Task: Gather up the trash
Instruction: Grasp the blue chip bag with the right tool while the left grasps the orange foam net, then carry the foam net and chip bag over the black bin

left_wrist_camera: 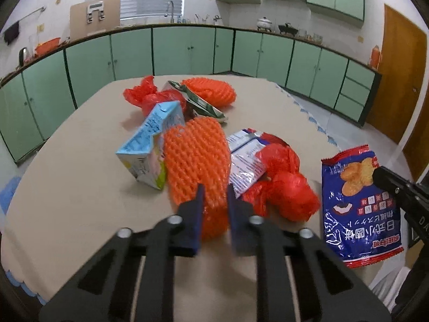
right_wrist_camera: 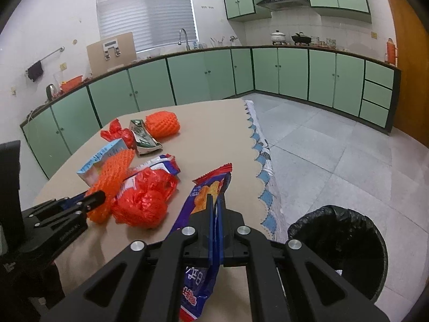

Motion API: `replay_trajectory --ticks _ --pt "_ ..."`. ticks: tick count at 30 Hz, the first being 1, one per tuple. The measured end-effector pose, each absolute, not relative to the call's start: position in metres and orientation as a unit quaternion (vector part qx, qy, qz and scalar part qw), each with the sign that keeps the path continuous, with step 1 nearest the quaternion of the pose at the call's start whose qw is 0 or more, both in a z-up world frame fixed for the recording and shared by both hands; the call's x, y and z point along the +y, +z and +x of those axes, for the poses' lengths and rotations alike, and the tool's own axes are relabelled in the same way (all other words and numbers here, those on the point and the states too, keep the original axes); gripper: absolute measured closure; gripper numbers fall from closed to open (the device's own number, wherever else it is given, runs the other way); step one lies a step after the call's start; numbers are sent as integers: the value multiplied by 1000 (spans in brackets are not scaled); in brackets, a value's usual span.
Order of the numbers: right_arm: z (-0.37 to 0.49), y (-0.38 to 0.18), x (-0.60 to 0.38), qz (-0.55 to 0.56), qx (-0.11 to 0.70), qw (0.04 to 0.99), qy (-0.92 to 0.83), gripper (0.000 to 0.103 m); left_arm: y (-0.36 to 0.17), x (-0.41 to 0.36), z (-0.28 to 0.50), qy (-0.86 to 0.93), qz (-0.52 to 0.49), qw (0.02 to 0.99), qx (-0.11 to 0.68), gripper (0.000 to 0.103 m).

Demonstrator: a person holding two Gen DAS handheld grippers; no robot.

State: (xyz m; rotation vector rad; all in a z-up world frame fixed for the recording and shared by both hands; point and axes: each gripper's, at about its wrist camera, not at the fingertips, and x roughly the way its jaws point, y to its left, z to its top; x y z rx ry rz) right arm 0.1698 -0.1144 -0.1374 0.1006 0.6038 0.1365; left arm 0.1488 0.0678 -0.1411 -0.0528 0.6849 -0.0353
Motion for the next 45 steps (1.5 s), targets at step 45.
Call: replay_trajectory --ticks 45 --pt "121 -41 -227 55 187 980 -27 100 -60 -86 132 -207 11 952 226 94"
